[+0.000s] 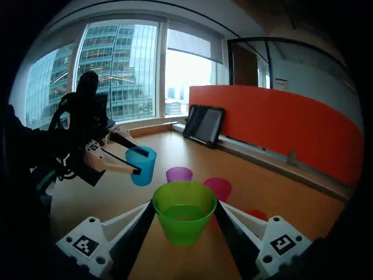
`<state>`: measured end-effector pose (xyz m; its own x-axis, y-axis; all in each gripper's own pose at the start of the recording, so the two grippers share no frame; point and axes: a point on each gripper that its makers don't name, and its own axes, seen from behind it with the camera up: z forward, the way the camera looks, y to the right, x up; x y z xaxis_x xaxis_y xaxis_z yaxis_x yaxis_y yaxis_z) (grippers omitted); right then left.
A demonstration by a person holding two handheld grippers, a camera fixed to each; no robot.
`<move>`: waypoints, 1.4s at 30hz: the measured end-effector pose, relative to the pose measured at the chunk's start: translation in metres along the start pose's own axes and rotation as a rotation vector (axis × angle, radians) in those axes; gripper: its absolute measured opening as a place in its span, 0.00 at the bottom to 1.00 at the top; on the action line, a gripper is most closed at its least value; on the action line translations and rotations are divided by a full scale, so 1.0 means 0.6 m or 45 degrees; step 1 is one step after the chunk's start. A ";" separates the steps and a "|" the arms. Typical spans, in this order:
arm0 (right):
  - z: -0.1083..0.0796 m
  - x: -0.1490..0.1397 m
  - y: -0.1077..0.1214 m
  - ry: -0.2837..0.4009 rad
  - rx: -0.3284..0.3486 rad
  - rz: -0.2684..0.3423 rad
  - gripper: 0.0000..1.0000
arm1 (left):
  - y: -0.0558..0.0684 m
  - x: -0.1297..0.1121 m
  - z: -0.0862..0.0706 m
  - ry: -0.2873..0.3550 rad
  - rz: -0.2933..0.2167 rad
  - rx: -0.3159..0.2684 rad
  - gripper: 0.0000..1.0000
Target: Pour water
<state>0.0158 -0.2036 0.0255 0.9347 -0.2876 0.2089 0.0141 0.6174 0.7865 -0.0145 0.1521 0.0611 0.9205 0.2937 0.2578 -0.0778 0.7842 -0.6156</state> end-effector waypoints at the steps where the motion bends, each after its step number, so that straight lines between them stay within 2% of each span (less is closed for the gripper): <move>1: 0.002 -0.005 0.000 -0.010 0.001 0.001 0.92 | 0.001 -0.006 0.002 -0.014 0.002 -0.003 0.88; 11: 0.014 -0.039 -0.007 -0.085 0.025 0.003 0.92 | 0.005 -0.053 0.019 -0.128 0.005 -0.035 0.88; 20: 0.018 -0.065 -0.001 -0.131 0.018 0.001 0.92 | 0.006 -0.089 0.024 -0.205 -0.001 -0.054 0.88; 42: 0.027 -0.092 -0.003 -0.171 0.010 -0.012 0.92 | 0.010 -0.124 0.020 -0.251 -0.035 -0.067 0.88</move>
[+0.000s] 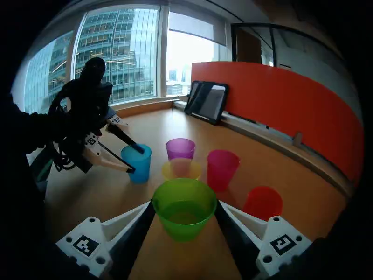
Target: Pour water
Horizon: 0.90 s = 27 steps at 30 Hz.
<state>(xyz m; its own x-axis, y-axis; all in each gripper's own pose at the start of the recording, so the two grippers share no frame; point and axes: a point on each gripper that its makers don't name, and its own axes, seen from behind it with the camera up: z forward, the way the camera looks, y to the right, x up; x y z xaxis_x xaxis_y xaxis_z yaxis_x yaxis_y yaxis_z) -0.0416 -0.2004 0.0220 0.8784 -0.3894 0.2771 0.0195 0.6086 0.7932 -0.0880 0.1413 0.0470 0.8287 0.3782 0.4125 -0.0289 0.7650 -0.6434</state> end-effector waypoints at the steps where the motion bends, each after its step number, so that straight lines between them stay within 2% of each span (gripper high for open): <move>1: 0.000 0.000 0.000 -0.001 -0.001 -0.001 0.92 | 0.000 -0.002 0.000 -0.005 0.001 0.000 0.88; 4: 0.001 -0.001 -0.002 -0.003 0.000 -0.004 0.92 | 0.000 -0.009 0.000 -0.023 0.007 0.003 0.88; 10: 0.004 -0.001 -0.003 -0.004 0.002 -0.004 0.92 | 0.002 -0.020 -0.004 -0.060 0.004 -0.003 0.97; 20: 0.011 -0.018 -0.007 -0.026 0.004 -0.005 0.92 | 0.003 -0.043 -0.016 -0.109 -0.036 0.001 0.97; 27: 0.016 -0.035 -0.007 -0.045 -0.008 -0.005 0.92 | 0.004 -0.057 -0.034 -0.115 -0.055 0.011 0.97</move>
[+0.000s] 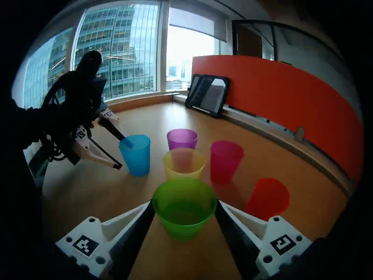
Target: Pour water
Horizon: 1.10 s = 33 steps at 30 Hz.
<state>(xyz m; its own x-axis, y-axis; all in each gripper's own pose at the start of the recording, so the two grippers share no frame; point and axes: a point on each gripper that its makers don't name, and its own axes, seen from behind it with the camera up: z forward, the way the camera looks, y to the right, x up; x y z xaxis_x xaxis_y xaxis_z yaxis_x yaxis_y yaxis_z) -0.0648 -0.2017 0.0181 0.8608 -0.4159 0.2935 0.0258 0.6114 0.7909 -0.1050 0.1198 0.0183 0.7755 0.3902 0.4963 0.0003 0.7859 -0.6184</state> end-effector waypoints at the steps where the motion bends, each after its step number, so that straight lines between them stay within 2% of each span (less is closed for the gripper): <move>1: 0.001 -0.002 -0.001 -0.002 0.000 0.001 0.92 | 0.000 -0.002 -0.003 0.000 -0.001 0.001 0.97; 14: 0.008 -0.015 0.001 -0.011 -0.009 -0.003 0.93 | 0.003 -0.008 -0.029 0.015 -0.003 0.023 0.97; 27: 0.005 -0.021 0.002 -0.013 -0.024 0.002 0.94 | 0.009 -0.004 -0.038 0.022 0.013 0.029 0.97; 33: 0.000 -0.017 0.003 -0.010 -0.034 0.007 1.00 | 0.009 -0.004 -0.040 0.026 0.007 0.036 0.97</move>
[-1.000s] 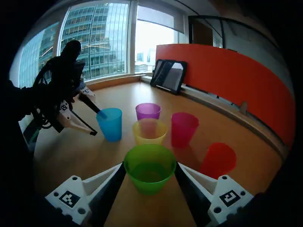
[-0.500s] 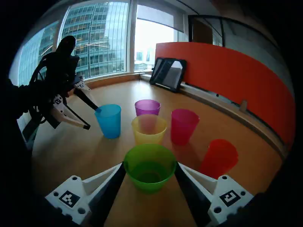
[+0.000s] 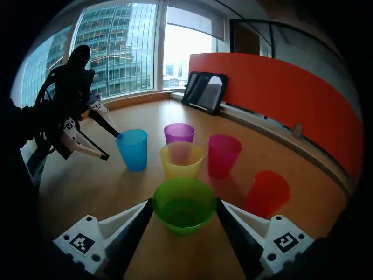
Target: Pour water
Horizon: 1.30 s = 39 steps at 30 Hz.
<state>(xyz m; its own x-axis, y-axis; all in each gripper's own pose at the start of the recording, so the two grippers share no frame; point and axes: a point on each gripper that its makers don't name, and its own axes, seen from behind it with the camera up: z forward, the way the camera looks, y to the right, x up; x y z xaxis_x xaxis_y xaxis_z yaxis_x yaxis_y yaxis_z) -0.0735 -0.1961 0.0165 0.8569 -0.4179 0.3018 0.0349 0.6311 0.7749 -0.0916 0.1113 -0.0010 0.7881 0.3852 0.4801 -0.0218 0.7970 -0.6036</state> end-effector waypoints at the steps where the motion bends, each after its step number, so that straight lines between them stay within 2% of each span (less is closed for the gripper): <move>1: -0.002 -0.001 0.001 -0.001 -0.002 0.001 1.00 | -0.001 0.000 -0.002 0.003 -0.001 0.003 0.97; 11: -0.048 -0.007 0.003 0.013 -0.054 0.004 1.00 | -0.004 -0.003 -0.027 0.048 -0.027 0.041 0.97; 18: -0.092 -0.006 0.005 0.044 -0.119 0.005 1.00 | -0.010 0.000 -0.049 0.118 -0.052 0.107 0.97; 26: -0.141 0.001 0.011 0.114 -0.225 0.023 1.00 | -0.023 0.023 -0.088 0.267 -0.093 0.213 0.97; 39: -0.209 0.023 0.034 0.261 -0.444 0.120 1.00 | -0.055 0.072 -0.154 0.557 -0.185 0.418 0.97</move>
<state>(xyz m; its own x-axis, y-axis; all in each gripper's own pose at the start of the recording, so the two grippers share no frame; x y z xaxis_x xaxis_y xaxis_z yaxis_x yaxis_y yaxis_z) 0.0036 -0.1070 -0.0333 0.9481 -0.2309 0.2184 0.0932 0.8589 0.5036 0.0001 0.0589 -0.0192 0.9774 0.0877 0.1925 -0.0293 0.9573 -0.2875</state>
